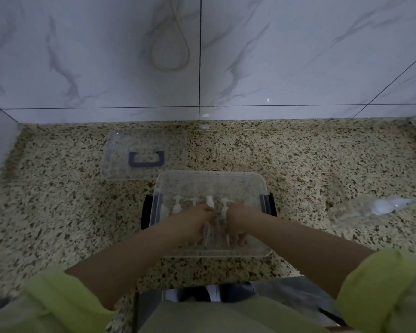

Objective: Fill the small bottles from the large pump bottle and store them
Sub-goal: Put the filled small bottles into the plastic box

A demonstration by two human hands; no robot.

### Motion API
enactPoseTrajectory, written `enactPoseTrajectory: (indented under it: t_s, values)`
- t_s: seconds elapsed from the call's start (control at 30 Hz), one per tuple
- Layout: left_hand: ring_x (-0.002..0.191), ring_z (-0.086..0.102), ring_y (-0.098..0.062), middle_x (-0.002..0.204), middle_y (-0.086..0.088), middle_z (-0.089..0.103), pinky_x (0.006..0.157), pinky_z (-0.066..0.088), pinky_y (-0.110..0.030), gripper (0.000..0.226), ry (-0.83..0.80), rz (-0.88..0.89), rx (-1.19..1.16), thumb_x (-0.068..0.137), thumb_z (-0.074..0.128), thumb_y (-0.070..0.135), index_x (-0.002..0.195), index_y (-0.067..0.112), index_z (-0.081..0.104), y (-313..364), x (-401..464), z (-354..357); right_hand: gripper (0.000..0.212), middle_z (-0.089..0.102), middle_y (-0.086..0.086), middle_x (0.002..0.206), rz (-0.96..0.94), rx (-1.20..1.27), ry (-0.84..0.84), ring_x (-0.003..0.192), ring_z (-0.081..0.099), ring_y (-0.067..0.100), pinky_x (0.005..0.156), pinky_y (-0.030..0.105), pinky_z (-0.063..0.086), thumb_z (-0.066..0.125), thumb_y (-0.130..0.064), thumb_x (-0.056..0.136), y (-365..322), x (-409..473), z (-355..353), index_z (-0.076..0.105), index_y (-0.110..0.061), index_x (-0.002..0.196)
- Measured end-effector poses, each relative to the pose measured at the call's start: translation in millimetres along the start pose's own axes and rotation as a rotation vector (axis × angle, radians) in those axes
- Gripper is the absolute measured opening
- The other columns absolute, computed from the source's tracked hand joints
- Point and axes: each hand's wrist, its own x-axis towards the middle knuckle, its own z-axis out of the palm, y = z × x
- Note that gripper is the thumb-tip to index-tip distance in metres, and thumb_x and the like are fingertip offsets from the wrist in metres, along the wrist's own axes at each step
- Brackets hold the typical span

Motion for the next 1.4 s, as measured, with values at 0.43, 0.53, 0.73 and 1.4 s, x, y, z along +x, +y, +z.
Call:
enactPoseTrajectory:
  t_s: [0.43,0.53,0.73,1.4]
  values:
    - [0.124,0.051,-0.028,0.147,-0.011,0.042,0.088,0.044,-0.028,0.056,-0.050,-0.165,0.020,0.097,0.052,0.007,0.151,0.016,0.039,-10,-6,-7,0.028,0.065,0.012,0.098,-0.199,-0.032,0.182,0.084,0.057,0.023,0.077,0.034,0.052,0.060,-0.016,0.100,8,-18,-12,0.065,0.001,0.122]
    - [0.123,0.053,-0.024,0.145,-0.005,0.048,0.097,0.047,-0.034,0.043,0.016,-0.204,-0.034,0.099,0.051,0.014,0.141,0.020,0.050,-6,-7,-30,0.033,0.071,0.013,0.103,-0.216,0.049,0.203,0.083,0.067,0.025,0.076,0.030,0.056,0.059,-0.020,0.103,11,-33,-33,0.063,0.005,0.124]
    - [0.104,0.063,-0.015,0.122,0.004,0.062,0.087,0.055,-0.031,0.026,0.174,-0.134,-0.193,0.102,0.052,0.025,0.127,0.022,0.060,35,-15,-88,0.034,0.069,0.015,0.087,-0.304,0.123,0.157,0.057,0.074,0.016,0.054,0.026,0.060,0.066,-0.011,0.099,36,-87,-87,0.057,0.003,0.129]
    - [0.096,0.069,-0.013,0.122,0.001,0.066,0.083,0.057,-0.028,0.024,0.073,0.131,-0.260,0.099,0.057,0.031,0.120,0.025,0.067,220,96,-99,0.028,0.068,0.003,0.123,-0.298,0.191,0.734,0.116,0.063,0.021,0.090,0.025,0.043,0.069,-0.031,0.096,286,-108,-137,0.069,-0.019,0.121]
